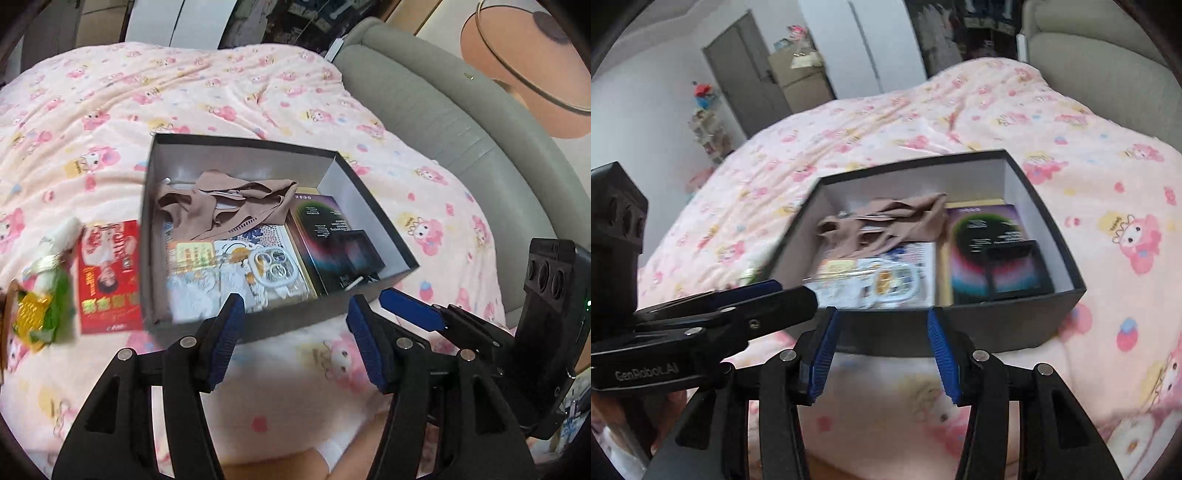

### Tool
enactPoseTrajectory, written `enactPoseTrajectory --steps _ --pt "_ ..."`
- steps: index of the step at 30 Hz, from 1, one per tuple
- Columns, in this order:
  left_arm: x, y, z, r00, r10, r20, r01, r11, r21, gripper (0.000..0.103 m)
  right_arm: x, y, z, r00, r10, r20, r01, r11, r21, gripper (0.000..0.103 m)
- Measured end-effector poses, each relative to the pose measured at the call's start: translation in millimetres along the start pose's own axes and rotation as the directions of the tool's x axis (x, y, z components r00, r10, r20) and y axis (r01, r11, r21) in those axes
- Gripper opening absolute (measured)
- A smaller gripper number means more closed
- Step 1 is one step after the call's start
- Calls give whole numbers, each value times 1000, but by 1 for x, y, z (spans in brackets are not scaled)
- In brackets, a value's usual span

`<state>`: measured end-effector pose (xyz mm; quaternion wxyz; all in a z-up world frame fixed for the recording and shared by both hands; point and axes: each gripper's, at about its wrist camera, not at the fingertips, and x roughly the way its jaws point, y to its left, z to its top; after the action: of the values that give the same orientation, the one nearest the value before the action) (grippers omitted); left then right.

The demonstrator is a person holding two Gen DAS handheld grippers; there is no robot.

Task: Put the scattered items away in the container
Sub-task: 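Move the right gripper to the yellow-green snack bag and grasp it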

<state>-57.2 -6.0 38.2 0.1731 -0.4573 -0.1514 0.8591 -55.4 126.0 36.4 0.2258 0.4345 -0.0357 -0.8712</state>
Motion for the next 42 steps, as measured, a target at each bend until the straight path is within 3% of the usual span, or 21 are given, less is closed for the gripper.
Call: enactPoseTrajectory --steps 5,11,15,19,21,23,25,27,30,33,34,36,37,42 --pt "-48 11 -13 998 24 51 -22 999 -33 60 -14 38 -2 998 69 9 -68 995 -79 45" --pt "-101 62 -29 987 129 96 -116 985 -130 59 4 103 -1 979 197 -55 -203 968 -150 45" --pt "-133 115 -43 966 239 96 -209 946 -249 56 28 143 0 960 256 -110 -273 944 -187 45" --pt "-151 183 -65 951 305 46 -260 873 -412 48 77 177 -3 922 301 -245 -345 924 -163 45" --pt "-154 209 -74 941 336 26 -289 843 -454 47 98 188 -5 914 290 -285 -343 926 -160 45" --pt "-152 234 -83 943 332 0 -290 822 -490 46 122 199 -7 907 267 -326 -331 931 -156 45" --pt "-145 258 -90 958 285 -27 -254 802 -540 46 141 203 -7 903 252 -349 -315 939 -138 45" --pt "-138 268 -88 971 237 -36 -218 806 -551 46 154 205 -5 906 237 -351 -291 950 -111 45" --pt "-124 269 -74 977 212 -41 -200 819 -538 46 175 203 3 917 199 -345 -229 972 -49 45" --pt "-110 265 -61 982 186 -40 -177 822 -542 46 210 207 2 884 216 -415 -240 971 -6 44" --pt "-107 263 -58 982 183 -42 -176 820 -544 46 225 209 -2 861 230 -455 -254 967 7 32" --pt "-103 260 -53 983 180 -43 -174 819 -546 46 236 208 -8 824 290 -486 -299 952 61 23" --pt "-102 257 -51 983 178 -36 -169 821 -545 46 234 208 -9 826 297 -479 -304 950 65 21" --pt "-103 240 -51 981 194 -20 -174 826 -536 46 200 219 -13 874 266 -407 -316 947 -60 18"
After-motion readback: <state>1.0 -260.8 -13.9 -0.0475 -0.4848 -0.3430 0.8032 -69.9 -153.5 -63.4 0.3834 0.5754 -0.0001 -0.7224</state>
